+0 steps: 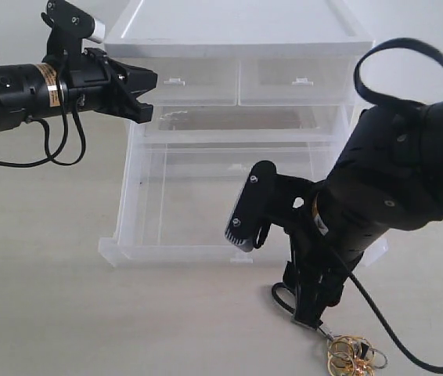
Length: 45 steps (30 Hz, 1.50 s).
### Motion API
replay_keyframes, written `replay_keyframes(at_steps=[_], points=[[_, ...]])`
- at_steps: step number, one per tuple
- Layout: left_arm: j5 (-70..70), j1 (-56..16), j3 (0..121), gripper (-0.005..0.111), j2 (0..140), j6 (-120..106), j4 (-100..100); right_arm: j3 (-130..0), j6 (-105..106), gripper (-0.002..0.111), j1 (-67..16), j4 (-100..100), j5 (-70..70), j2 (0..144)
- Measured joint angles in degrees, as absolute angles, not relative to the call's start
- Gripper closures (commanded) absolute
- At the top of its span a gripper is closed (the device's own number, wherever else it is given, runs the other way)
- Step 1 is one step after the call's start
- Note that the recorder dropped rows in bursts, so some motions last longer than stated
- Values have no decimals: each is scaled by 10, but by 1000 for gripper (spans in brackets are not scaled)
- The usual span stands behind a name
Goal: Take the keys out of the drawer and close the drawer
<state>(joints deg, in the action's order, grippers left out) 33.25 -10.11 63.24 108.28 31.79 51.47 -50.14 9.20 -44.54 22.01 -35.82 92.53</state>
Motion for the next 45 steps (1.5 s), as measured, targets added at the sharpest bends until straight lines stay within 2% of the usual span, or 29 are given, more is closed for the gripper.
replay_keyframes(at_steps=[4,7,9,15,18,19,21,22,23,28,37,45], points=[[332,-101,632,103,1083,318,515,-501,85,53,-445,255,-347,934],[332,-101,632,103,1083,318,515,-501,71,68,-445,280,-321,935],[332,-101,632,103,1083,318,515,-502,66,73,-445,290,-313,942],[332,-101,632,103,1083,318,515,-502,59,60,-445,297,-298,971],[332,-101,632,103,1083,318,515,-505,59,62,-445,306,-279,980],[332,-101,632,103,1083,318,515,-507,59,67,-445,309,-272,981],[332,-101,632,103,1083,319,515,-509,59,86,-445,316,-257,988],[332,-101,632,103,1083,319,515,-510,59,101,-445,317,-256,993],[332,-101,632,103,1083,319,515,-514,59,108,-445,320,-257,998],[332,-101,632,103,1083,319,515,-533,63,109,-449,357,-277,1015],[332,-101,632,103,1083,319,515,-563,-57,109,-461,445,-335,1004],[335,-101,632,103,1083,323,515,-610,-82,109,-457,536,-330,982]])
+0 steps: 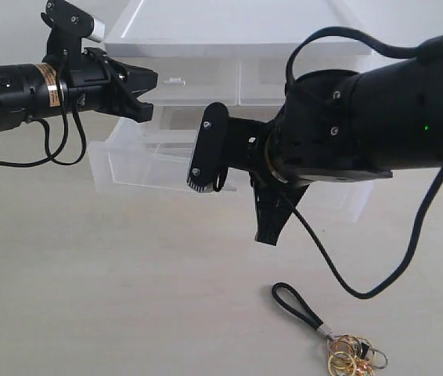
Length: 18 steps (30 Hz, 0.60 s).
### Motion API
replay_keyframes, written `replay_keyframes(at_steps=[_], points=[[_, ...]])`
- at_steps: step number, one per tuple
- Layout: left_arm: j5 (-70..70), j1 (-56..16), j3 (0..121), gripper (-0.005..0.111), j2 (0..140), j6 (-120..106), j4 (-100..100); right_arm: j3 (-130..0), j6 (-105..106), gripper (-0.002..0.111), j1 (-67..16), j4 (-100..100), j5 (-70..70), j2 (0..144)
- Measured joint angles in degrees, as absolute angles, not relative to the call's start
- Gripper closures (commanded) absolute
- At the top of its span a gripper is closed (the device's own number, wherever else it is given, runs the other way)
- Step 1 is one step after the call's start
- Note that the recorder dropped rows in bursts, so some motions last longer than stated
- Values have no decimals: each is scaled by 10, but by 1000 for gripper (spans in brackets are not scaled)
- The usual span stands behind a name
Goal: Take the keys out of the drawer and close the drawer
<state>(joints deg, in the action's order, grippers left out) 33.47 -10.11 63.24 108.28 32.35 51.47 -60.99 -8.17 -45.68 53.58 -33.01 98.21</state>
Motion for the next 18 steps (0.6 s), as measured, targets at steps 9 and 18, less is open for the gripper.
replay_keyframes(at_steps=[9,18], points=[[335,-101,632,103,1079,325,515,-615,-87,109,-416,583,-301,985],[330,-101,632,103,1064,328,509,-616,-113,109,-366,603,-220,987]])
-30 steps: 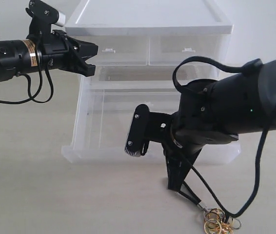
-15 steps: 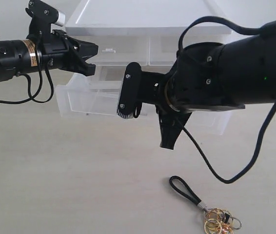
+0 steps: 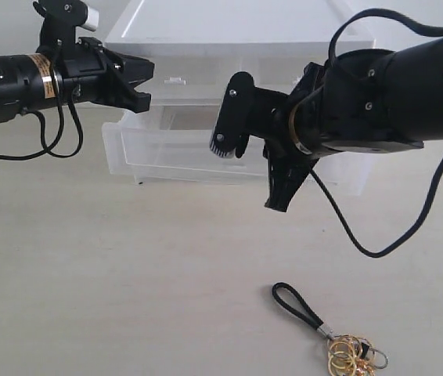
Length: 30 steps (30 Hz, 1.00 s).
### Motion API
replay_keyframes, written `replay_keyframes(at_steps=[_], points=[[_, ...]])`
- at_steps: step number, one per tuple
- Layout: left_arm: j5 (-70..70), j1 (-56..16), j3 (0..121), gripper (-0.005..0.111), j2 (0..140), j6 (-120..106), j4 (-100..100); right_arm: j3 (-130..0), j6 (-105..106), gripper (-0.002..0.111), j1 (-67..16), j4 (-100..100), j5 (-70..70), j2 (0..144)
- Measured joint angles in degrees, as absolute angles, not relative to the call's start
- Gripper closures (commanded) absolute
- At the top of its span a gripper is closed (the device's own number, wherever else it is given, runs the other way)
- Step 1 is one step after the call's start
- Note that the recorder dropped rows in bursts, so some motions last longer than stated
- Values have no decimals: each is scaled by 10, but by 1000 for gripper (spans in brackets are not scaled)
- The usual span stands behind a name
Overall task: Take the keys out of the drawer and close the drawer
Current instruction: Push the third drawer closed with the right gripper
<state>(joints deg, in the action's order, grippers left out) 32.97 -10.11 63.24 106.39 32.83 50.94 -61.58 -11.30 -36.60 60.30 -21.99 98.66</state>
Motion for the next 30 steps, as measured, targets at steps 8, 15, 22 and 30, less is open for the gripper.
replay_keyframes(at_steps=[8,15,22,30], points=[[330,-101,632,103,1064,354,507,-628,-156,109,-346,627,-176,993],[330,-101,632,103,1064,355,502,-637,-173,93,-339,632,-176,993],[330,-101,632,103,1064,355,502,-646,-203,68,-330,645,-185,991],[344,-101,632,103,1052,355,482,-651,-202,59,-348,644,-266,945]])
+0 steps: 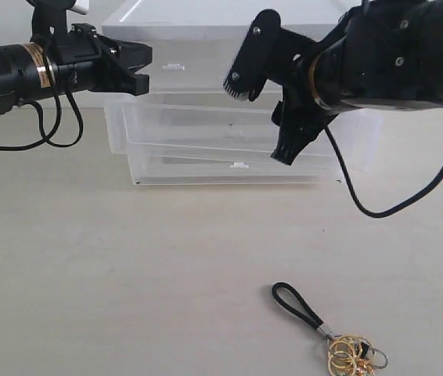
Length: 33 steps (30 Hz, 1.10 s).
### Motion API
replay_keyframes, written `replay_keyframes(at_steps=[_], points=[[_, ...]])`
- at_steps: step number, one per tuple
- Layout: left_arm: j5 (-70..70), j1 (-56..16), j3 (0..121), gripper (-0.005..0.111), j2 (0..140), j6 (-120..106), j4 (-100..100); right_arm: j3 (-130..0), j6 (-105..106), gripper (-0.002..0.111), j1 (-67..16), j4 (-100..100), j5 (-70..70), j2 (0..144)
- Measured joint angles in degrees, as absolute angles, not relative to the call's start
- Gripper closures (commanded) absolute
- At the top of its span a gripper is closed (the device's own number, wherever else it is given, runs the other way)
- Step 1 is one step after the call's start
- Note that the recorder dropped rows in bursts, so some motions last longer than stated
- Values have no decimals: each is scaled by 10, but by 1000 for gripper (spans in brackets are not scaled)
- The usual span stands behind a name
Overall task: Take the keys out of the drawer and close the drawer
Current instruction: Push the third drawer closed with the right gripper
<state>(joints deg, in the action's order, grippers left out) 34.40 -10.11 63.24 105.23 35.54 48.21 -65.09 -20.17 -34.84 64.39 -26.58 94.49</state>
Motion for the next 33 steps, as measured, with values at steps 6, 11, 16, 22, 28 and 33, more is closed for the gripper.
replay_keyframes(at_steps=[6,11,16,22,28,33], points=[[346,-101,634,103,1051,359,478,-652,-202,59,-349,636,-271,939],[346,-101,634,103,1051,359,478,-653,-202,59,-349,623,-274,939],[346,-101,634,103,1051,360,479,-656,-202,48,-349,602,-287,943],[345,-101,634,103,1057,360,484,-659,-216,47,-344,558,-321,946],[341,-101,634,103,1058,360,491,-662,-221,48,-341,518,-329,946],[339,-101,634,103,1061,360,493,-662,-232,58,-340,509,-329,946]])
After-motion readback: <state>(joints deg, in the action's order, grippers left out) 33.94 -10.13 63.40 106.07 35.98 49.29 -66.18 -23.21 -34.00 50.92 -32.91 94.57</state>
